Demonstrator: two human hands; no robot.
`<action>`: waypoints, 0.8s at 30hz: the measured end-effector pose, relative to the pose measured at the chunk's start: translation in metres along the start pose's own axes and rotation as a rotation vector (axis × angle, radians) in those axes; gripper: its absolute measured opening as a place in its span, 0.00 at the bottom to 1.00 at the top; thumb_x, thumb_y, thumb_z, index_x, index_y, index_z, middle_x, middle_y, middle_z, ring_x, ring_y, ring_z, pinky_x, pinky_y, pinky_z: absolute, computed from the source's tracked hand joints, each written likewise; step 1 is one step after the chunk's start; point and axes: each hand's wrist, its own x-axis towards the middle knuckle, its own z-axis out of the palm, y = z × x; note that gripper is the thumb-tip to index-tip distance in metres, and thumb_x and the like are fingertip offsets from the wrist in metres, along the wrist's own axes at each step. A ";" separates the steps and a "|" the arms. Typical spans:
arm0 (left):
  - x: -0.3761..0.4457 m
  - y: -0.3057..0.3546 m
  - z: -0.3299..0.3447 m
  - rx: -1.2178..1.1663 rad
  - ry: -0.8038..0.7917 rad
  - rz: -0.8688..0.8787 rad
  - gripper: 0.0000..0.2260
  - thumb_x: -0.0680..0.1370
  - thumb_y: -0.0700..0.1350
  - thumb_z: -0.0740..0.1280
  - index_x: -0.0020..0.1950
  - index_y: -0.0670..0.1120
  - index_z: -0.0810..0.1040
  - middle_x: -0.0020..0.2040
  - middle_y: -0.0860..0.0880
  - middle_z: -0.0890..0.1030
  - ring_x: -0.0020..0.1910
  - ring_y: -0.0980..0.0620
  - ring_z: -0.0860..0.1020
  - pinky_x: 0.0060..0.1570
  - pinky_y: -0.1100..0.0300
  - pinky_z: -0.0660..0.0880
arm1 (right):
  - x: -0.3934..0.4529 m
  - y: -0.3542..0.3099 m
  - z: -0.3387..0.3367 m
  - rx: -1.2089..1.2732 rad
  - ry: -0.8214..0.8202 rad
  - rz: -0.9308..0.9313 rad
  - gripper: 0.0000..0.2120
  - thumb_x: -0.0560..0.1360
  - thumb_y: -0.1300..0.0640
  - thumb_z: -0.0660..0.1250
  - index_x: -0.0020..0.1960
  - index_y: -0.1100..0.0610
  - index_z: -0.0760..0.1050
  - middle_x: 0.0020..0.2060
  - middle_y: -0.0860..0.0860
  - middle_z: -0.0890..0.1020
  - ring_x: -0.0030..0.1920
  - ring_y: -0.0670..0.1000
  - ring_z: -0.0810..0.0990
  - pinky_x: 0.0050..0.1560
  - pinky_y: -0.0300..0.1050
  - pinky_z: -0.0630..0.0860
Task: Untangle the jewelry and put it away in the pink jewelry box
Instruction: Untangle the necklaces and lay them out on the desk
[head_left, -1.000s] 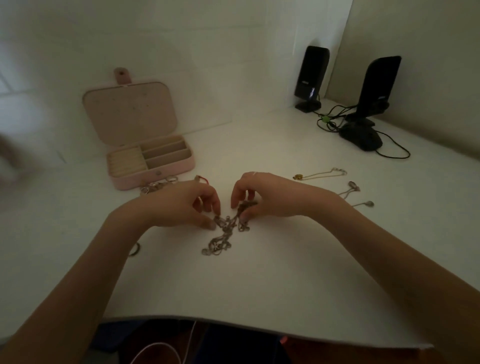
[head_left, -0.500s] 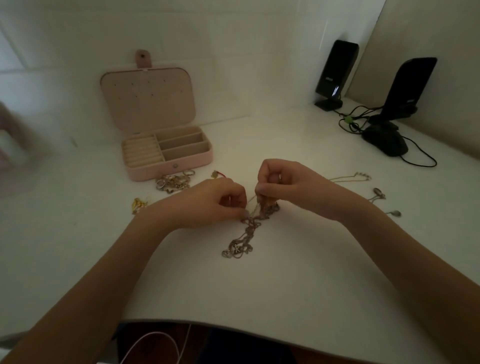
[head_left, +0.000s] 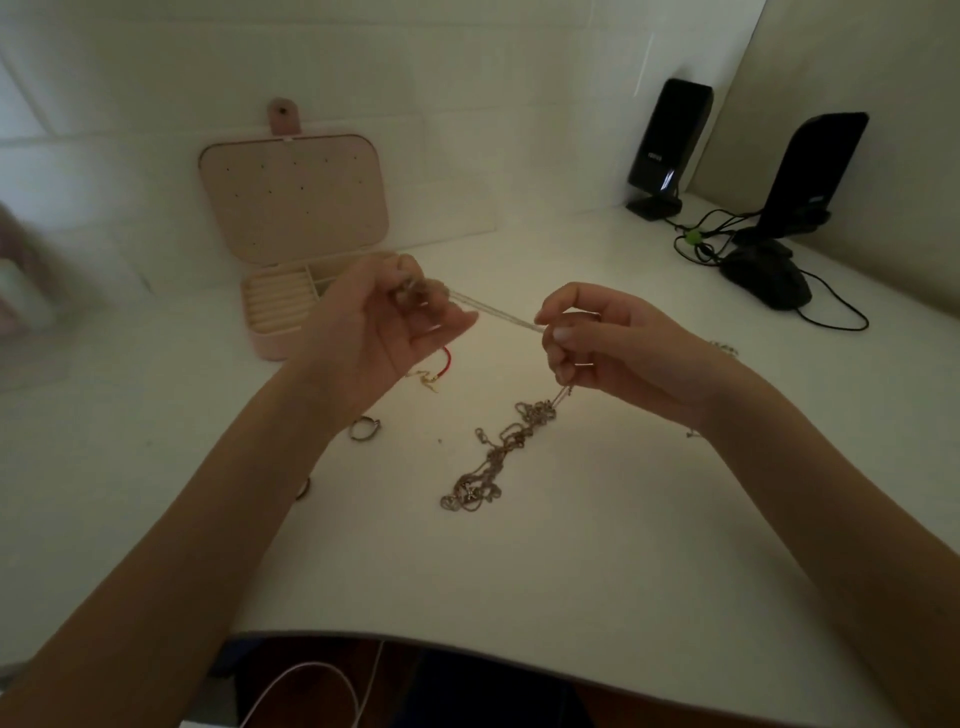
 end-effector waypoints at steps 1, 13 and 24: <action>0.000 0.001 -0.001 -0.020 0.024 0.019 0.03 0.67 0.42 0.60 0.34 0.43 0.66 0.31 0.47 0.75 0.34 0.50 0.77 0.50 0.52 0.79 | -0.001 0.000 -0.001 -0.030 -0.001 0.004 0.07 0.75 0.66 0.63 0.48 0.57 0.76 0.35 0.52 0.78 0.35 0.48 0.75 0.39 0.38 0.75; 0.004 -0.011 0.010 0.334 0.125 -0.122 0.11 0.78 0.40 0.56 0.35 0.45 0.66 0.25 0.50 0.71 0.21 0.55 0.65 0.21 0.65 0.67 | -0.004 -0.004 0.007 -0.260 -0.014 0.082 0.08 0.76 0.67 0.64 0.55 0.62 0.76 0.42 0.57 0.84 0.40 0.53 0.83 0.44 0.44 0.80; -0.006 -0.022 0.011 0.961 -0.046 -0.195 0.06 0.76 0.44 0.67 0.40 0.44 0.76 0.31 0.51 0.80 0.29 0.54 0.77 0.28 0.60 0.76 | 0.004 0.013 0.006 -1.087 0.124 0.217 0.10 0.69 0.49 0.74 0.47 0.48 0.77 0.37 0.43 0.76 0.36 0.41 0.73 0.37 0.36 0.68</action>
